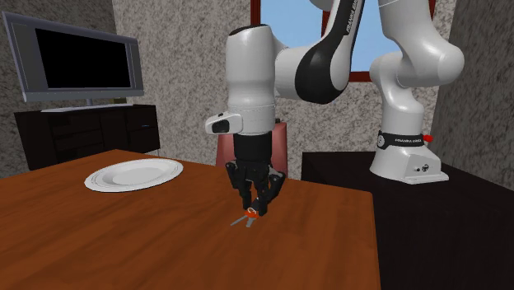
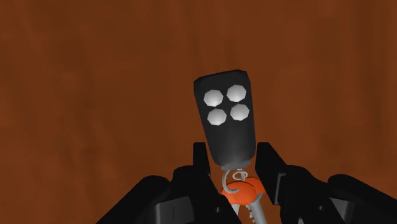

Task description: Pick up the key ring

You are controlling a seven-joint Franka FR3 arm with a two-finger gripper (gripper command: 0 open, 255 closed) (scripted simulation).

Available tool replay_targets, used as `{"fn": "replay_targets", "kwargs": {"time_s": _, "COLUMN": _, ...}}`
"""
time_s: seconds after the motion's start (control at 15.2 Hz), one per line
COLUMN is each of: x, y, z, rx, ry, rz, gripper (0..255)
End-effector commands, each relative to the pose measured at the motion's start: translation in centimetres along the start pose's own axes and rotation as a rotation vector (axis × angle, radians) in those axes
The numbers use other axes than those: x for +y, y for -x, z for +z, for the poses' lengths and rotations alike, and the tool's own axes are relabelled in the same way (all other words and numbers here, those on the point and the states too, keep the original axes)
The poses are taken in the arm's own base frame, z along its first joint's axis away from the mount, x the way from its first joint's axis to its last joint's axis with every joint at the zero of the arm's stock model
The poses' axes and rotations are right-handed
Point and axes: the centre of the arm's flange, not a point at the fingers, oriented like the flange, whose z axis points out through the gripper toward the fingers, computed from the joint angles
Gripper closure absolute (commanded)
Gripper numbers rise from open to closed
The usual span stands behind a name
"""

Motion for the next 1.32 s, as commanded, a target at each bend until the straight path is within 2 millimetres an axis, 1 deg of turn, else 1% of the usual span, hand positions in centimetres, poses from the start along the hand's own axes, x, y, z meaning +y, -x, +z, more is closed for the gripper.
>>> {"fn": "replay_targets", "kwargs": {"time_s": 0.0, "x": 0.3, "y": 0.2, "z": 0.3, "rx": -0.005, "ry": -0.001, "rz": 0.006, "gripper": 255}}
{"fn": "replay_targets", "kwargs": {"time_s": 0.26, "x": 0.3, "y": 0.1, "z": 0.5, "rx": -0.005, "ry": -0.001, "rz": 0.006, "gripper": 255}}
{"fn": "replay_targets", "kwargs": {"time_s": 1.25, "x": 0.4, "y": 0.5, "z": -7.4, "rx": -0.005, "ry": -0.001, "rz": 0.006, "gripper": 255}}
